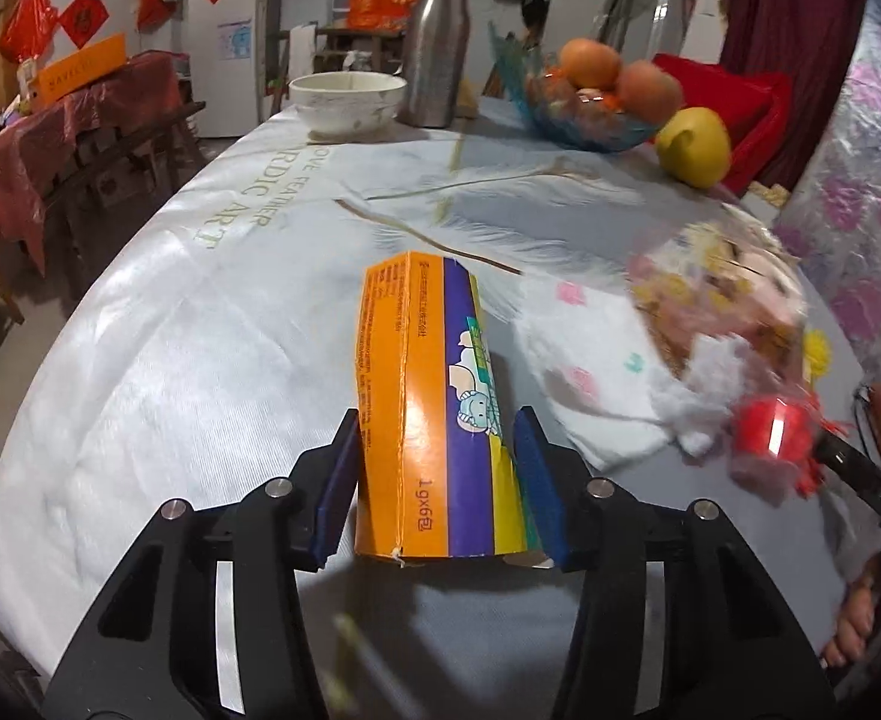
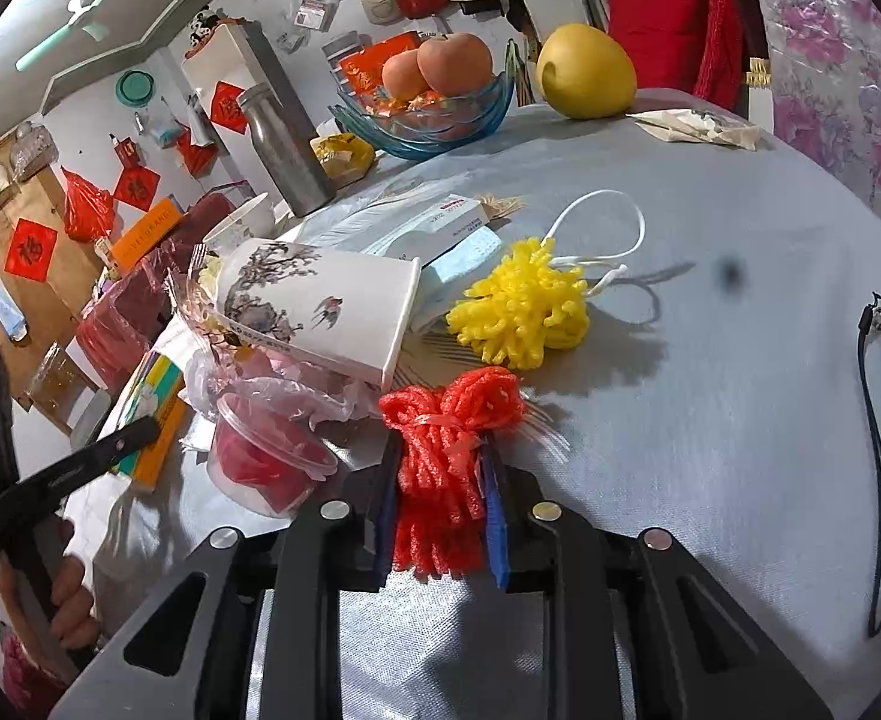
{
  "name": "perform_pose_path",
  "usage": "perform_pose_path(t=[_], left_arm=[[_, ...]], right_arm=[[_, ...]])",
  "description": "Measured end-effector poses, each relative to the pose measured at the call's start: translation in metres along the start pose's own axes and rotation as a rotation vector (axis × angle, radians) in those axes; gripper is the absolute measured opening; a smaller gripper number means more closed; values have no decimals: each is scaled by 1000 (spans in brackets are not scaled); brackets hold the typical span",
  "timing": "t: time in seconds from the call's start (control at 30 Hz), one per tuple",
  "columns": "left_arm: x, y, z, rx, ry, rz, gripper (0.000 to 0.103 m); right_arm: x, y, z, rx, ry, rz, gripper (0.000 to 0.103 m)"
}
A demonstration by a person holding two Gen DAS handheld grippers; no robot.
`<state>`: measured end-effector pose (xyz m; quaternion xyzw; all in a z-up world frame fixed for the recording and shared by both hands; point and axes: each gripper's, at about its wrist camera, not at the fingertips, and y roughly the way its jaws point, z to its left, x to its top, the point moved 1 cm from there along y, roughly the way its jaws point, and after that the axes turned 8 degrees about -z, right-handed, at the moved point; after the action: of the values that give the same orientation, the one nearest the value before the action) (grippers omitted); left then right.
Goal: Collect trash
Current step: 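Grasp the orange-purple box with the left tool while the right tool grasps the red tassel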
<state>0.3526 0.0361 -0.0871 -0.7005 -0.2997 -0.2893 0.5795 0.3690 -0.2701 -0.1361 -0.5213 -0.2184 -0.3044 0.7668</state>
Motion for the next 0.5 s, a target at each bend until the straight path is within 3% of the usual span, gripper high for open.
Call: perform_pose_path(t=[0.13,0.5], left_arm=[[-6,-31,-13,-39,8,-45,51],[13,-145,-41,-115,66,-260,51]], right_arm=[[-3,-20,7,-49,-17,-69,24],[4,-114,81,8,-175,-229,24]])
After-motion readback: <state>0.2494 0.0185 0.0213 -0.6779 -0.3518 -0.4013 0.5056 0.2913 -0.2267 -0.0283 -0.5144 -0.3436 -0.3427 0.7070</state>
